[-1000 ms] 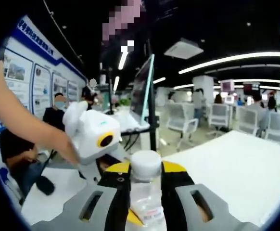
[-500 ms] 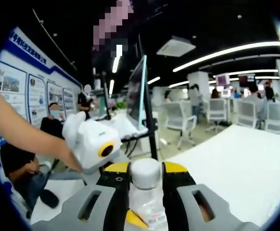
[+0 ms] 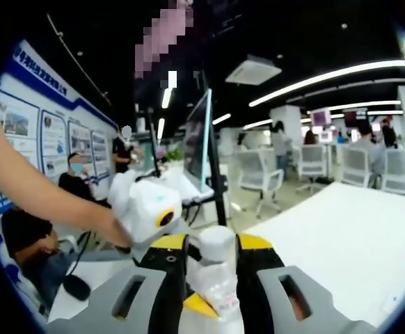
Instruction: Arrange the tabletop items into an orderly group along one side of the table until the central work area is clear of visible clutter.
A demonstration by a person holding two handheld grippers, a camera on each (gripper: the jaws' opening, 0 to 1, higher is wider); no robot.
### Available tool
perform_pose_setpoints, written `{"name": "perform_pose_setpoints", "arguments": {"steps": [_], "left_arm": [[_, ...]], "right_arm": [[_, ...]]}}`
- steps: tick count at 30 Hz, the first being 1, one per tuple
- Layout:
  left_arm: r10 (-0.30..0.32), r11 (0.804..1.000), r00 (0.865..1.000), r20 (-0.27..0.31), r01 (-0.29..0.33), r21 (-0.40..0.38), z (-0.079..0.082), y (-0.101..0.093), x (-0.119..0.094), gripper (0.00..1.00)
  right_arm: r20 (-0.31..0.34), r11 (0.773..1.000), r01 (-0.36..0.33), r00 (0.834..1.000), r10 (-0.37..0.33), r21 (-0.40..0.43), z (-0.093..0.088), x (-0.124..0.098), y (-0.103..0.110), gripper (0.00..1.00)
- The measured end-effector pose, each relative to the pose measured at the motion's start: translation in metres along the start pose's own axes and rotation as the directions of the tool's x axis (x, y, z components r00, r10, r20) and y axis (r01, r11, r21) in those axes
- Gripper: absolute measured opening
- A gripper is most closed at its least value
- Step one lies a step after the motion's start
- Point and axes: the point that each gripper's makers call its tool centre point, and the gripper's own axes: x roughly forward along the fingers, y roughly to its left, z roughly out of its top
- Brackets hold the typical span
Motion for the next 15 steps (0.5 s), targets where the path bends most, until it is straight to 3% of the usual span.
{"name": "perform_pose_setpoints", "arguments": {"steps": [5, 8, 15], "left_arm": [[0.007, 1.0, 1.0, 0.006, -0.007, 0.0, 0.001, 0.0, 0.0, 0.44], [0.01, 0.999, 0.998, 0.068, -0.007, -0.039, 0.013, 0.0, -0.003, 0.49], [0.021, 0.998, 0.998, 0.056, -0.017, -0.054, 0.008, 0.002, -0.011, 0.53]], "right_arm": [[-0.018, 1.0, 0.005, 1.0, -0.005, 0.013, -0.007, -0.005, -0.001, 0.26], [-0.024, 1.0, 0.008, 1.0, -0.007, 0.027, -0.011, -0.008, -0.001, 0.27], [-0.034, 0.999, 0.022, 0.999, -0.021, 0.042, -0.018, -0.018, -0.001, 0.28]]}}
